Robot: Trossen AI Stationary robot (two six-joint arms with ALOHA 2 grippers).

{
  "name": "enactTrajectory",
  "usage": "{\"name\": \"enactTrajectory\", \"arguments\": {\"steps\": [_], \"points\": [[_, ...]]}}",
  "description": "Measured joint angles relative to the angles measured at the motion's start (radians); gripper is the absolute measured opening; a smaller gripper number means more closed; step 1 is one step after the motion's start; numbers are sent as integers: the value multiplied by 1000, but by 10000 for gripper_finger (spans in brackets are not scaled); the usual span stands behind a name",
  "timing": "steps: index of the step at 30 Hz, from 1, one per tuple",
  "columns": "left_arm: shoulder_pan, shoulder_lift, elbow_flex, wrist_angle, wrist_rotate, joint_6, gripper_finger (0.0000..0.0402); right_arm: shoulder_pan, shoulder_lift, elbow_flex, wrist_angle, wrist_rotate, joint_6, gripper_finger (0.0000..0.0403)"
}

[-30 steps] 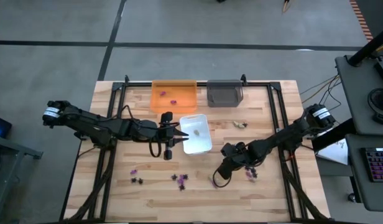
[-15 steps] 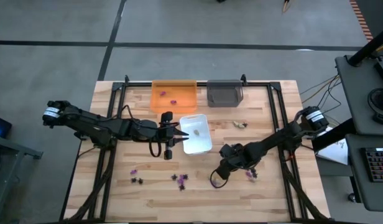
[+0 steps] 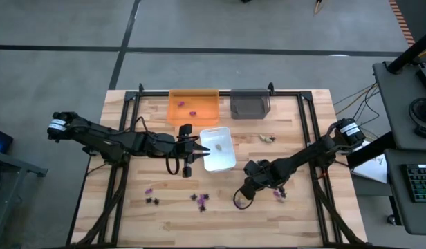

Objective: Sort Halloween decoration
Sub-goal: Put the white skull toy into the white bin

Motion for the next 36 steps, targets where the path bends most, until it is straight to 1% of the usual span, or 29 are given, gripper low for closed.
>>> {"name": "enactTrajectory", "arguments": {"steps": [6,11,16,21,26,29,33,36], "points": [[0,0,0,0,0,0,45,0,-10,0,-1,-2,-5,98],[0,0,0,3,0,8,45,0,-50,0,-2,-2,-25,98],[0,0,0,11,0,8,45,0,-118,0,1,-2,-50,98],[0,0,0,14,0,8,45,-2,-215,-1,25,12,-102,98],[0,0,0,26,0,8,45,-21,-317,-1,84,89,-202,98],[0,0,0,42,0,14,45,-51,-355,-1,143,132,-299,98],[0,0,0,61,0,26,45,-120,-364,-1,218,136,-423,98],[0,-4,0,66,-7,32,45,-180,-353,-1,273,108,-497,98]]}}
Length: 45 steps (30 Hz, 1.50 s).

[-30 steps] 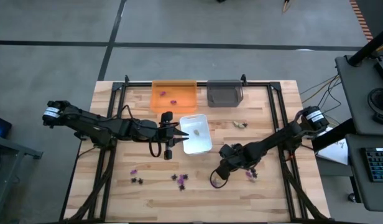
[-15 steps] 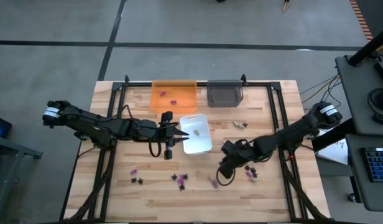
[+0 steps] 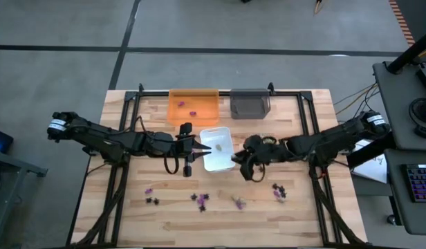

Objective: Sort Halloween decoration
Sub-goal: Put the white skull toy into the white bin

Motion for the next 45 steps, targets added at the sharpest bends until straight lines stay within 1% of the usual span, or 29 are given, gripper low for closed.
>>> {"name": "enactTrajectory", "arguments": {"steps": [3,6,10,15,18,25,30,34,39,42,45], "points": [[0,-4,0,0,-38,2,45,-56,4,-1,33,-30,-59,98],[1,-7,0,-1,-46,3,45,-95,4,-1,52,-34,-117,98],[1,-14,0,-1,-48,22,45,-134,11,0,97,-40,-177,98],[0,-24,0,-1,-98,25,45,-173,37,0,149,-60,-230,98],[0,-31,0,0,-120,29,45,-197,64,0,190,-89,-249,98],[0,-36,0,0,-123,29,45,-243,110,0,202,-92,-280,98],[0,-36,0,3,-125,41,45,-261,150,0,256,-96,-294,98],[0,-36,0,15,-125,43,45,-277,185,2,300,-146,-300,98],[0,-36,0,24,-125,50,45,-284,248,66,286,-172,-330,98],[0,-36,0,23,-125,51,45,-286,296,134,226,-173,-361,98],[0,-36,0,22,-125,51,45,-291,342,207,130,-170,-394,98]]}}
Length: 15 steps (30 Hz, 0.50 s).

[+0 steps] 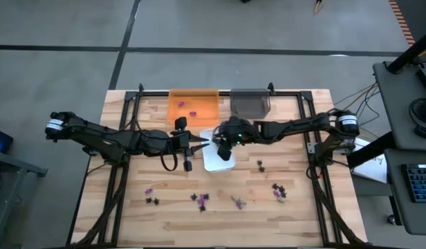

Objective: Sort Halloween decoration
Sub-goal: Put the white skull toy into the white bin

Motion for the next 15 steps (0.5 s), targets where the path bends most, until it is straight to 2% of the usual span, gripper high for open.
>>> {"name": "enactTrajectory", "arguments": {"steps": [10,15], "points": [[0,-3,0,-15,-6,4,45,-5,147,195,-269,0,-122,98],[-1,-38,0,-64,-96,3,45,-8,192,238,-355,1,-224,98]]}}
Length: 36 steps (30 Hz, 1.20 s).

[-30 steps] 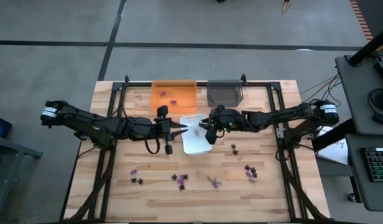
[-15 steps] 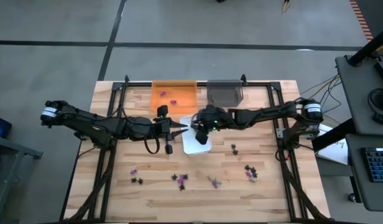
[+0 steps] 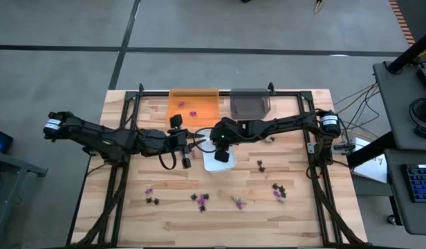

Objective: Sort Halloween decoration
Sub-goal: Put the white skull toy into the white bin, then put the black spider toy into the black bin

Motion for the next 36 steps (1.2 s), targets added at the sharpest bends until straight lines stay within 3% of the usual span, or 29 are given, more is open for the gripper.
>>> {"name": "enactTrajectory", "arguments": {"steps": [8,29,36], "points": [[0,-55,0,-23,-6,-7,45,1,40,29,-111,-2,-165,98],[0,-28,-1,-29,-7,-4,45,1,38,28,-105,0,-141,123],[1,-28,-3,-45,-7,-9,45,4,-16,28,-113,-4,-100,123]]}}
